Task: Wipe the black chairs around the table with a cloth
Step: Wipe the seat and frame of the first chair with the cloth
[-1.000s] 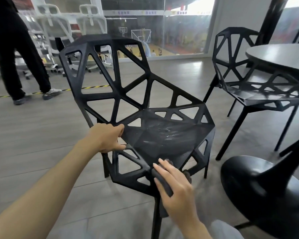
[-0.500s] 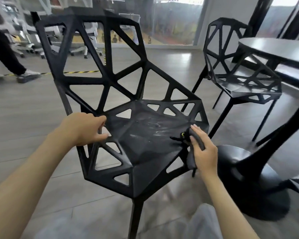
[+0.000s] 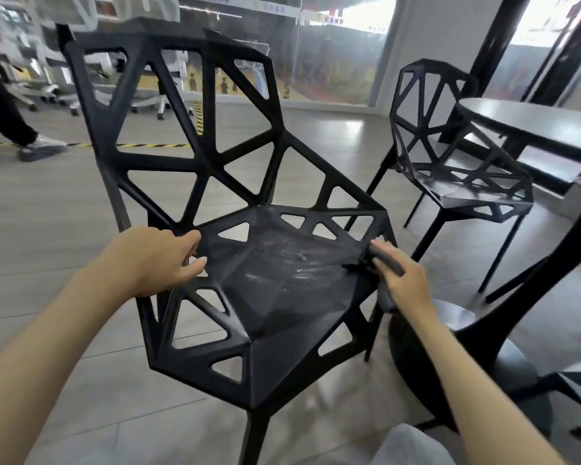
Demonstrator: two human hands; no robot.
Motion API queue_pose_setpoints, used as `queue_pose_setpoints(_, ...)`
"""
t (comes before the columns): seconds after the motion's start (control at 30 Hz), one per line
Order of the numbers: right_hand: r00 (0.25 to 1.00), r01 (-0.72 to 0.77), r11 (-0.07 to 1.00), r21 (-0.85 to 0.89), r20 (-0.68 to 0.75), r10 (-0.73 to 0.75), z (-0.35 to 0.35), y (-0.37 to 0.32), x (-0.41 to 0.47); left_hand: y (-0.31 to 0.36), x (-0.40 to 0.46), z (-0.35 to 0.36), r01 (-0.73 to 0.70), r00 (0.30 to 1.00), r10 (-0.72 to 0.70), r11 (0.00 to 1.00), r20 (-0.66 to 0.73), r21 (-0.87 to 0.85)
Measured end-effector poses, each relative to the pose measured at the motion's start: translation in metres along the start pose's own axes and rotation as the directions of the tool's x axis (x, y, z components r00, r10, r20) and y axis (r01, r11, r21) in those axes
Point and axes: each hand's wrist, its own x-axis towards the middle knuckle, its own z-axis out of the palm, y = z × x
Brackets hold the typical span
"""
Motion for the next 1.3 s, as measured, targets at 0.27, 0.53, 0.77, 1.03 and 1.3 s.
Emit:
queue_pose_setpoints(0.27,0.993,-0.088,0.996,0.035,-0.078,0.090,0.004,-0.001,-0.005,0.002,0.002,0.000,0.053,0.999,-0.053,0.998,-0.006,-0.038)
queue_pose_setpoints(0.53,0.999,0.026,0.999,0.043,0.018,-0.026,-0.002,0.005,-0.012,-0.002,-0.002,0.004,0.038,0.999,-0.038,0.999,0.002,-0.033)
queue_pose_setpoints(0.77,0.996,-0.086,0.983,-0.162,0.012,0.089,0.002,-0.005,0.015,0.003,-0.006,0.002,0.067,0.998,-0.067,0.995,0.008,-0.077)
queue_pose_setpoints(1.03,0.858,0.273,0.948,-0.165,0.486,-0.162,0.086,-0.137,-0.070,0.008,-0.005,0.000,0.087,0.996,-0.087,0.996,-0.022,-0.026)
queue_pose_setpoints(1.3,0.840,0.169,0.949,-0.267,0.542,0.003,0.067,-0.073,0.013,0.003,-0.002,0.008,0.077,0.997,-0.078,0.995,-0.007,-0.058)
